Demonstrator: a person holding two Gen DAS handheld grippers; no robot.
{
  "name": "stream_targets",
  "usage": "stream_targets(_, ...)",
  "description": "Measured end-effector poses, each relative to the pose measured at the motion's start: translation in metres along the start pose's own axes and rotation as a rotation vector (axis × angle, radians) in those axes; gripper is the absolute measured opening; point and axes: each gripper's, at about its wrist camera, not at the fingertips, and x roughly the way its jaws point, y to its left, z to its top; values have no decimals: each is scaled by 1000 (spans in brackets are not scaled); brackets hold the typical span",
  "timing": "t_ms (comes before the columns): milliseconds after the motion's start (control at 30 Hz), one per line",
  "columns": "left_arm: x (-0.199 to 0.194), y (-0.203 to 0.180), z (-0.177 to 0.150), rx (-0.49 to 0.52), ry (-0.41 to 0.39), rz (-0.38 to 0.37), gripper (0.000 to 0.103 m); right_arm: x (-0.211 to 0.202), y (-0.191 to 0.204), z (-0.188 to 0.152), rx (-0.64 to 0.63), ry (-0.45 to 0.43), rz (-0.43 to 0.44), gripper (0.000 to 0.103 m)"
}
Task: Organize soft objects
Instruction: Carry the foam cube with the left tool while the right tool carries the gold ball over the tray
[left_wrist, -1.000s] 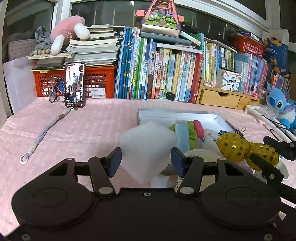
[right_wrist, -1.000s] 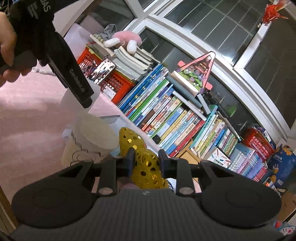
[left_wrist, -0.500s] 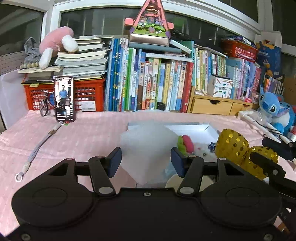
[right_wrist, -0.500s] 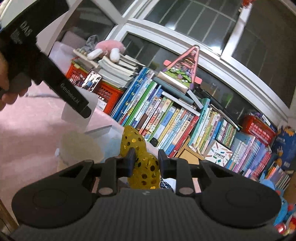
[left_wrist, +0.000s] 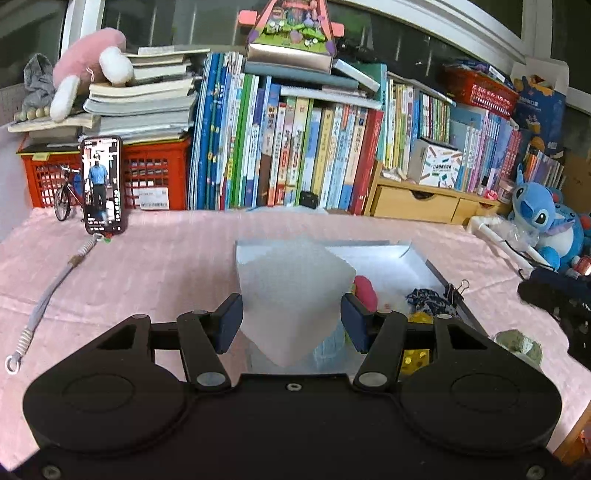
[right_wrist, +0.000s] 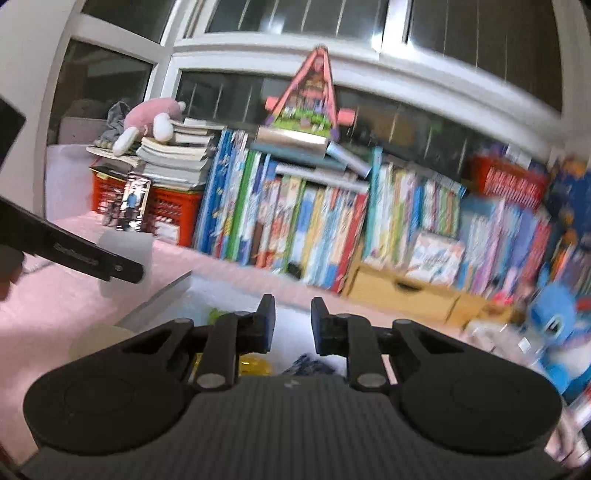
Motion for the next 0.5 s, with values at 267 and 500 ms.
stream_targets(267, 7, 2, -8, -9, 39, -9, 56, 32, 14, -7, -117, 212, 145, 79)
stream_targets(500, 12, -2, -8, 5, 60, -22, 56, 94, 23, -3, -160, 473, 230, 85)
